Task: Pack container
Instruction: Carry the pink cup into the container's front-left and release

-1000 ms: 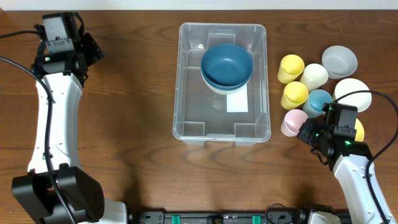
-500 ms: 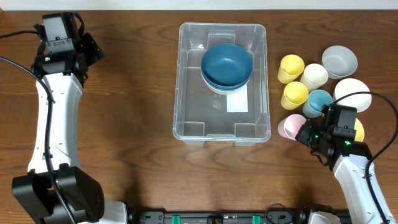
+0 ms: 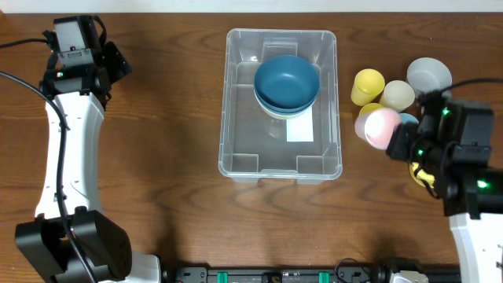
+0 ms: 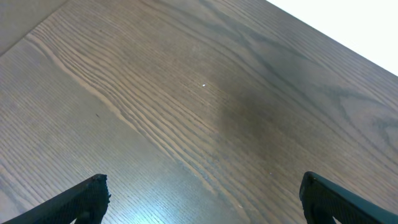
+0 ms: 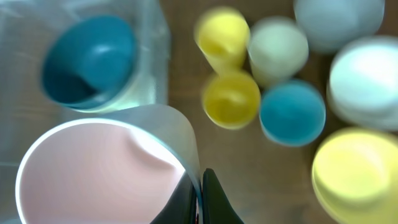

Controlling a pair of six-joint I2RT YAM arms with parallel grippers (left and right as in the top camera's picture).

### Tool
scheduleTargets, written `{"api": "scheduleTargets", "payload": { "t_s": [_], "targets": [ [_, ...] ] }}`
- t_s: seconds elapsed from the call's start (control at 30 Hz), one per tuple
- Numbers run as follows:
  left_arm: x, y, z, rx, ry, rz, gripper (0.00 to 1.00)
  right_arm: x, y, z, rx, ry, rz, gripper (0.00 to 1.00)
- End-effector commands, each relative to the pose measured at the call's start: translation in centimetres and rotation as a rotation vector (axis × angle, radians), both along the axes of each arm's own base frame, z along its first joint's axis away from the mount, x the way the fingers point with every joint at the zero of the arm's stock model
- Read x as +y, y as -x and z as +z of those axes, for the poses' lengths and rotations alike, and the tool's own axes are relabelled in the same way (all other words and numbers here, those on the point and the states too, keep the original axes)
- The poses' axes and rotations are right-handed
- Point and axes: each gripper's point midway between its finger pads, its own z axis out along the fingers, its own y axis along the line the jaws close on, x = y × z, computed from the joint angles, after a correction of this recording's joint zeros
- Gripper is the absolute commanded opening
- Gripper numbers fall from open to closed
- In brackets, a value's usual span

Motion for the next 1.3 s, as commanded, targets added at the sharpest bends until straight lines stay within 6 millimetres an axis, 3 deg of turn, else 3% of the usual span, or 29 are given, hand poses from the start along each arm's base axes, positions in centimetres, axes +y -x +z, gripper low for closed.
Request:
{"api": "scheduleTargets", "payload": {
  "t_s": [0.0,0.1,0.2,0.3,0.47,0.6,0.83,1.27],
  "targets": [
    [0.3,0.1,1.1,-0.021,-0.014,0.01,0.98,2.4,-0.9,3.5,-0.084,0.055,0.136,0.01],
    [0.3,0.1,1.1,-0.021,-0.014,0.01,0.98,5.3,-1.9,5.0,-0.125,0.063,0.238,0.01],
    [0.3,0.1,1.1,-0.021,-0.014,0.01,0.98,9.0,-2.9,4.8,-0.128,0.069,0.353,0.01],
    [0.3,0.1,1.1,-0.021,-0.014,0.01,0.98,12.5,-3.8,3.2,-0.094,0.074,0.449,0.01],
    [0.3,0.1,1.1,-0.021,-0.014,0.01,0.98,18.4,-4.8,-1.8,0.049,0.101,0.579,0.01],
    [0.3,0.1,1.1,-0.021,-0.014,0.01,0.98,20.6,-5.3,-5.4,0.177,0.225,0.601,0.01],
    [0.3,0.1,1.1,-0.021,-0.014,0.01,0.98,24.7,-6.0,-7.5,0.242,0.294,0.67,0.01],
    [0.3,0.2,1.1,-0.021,-0.014,0.01,0.98,28.0,-4.1,-13.6,0.392,0.268,0.771,0.01]
  ]
}}
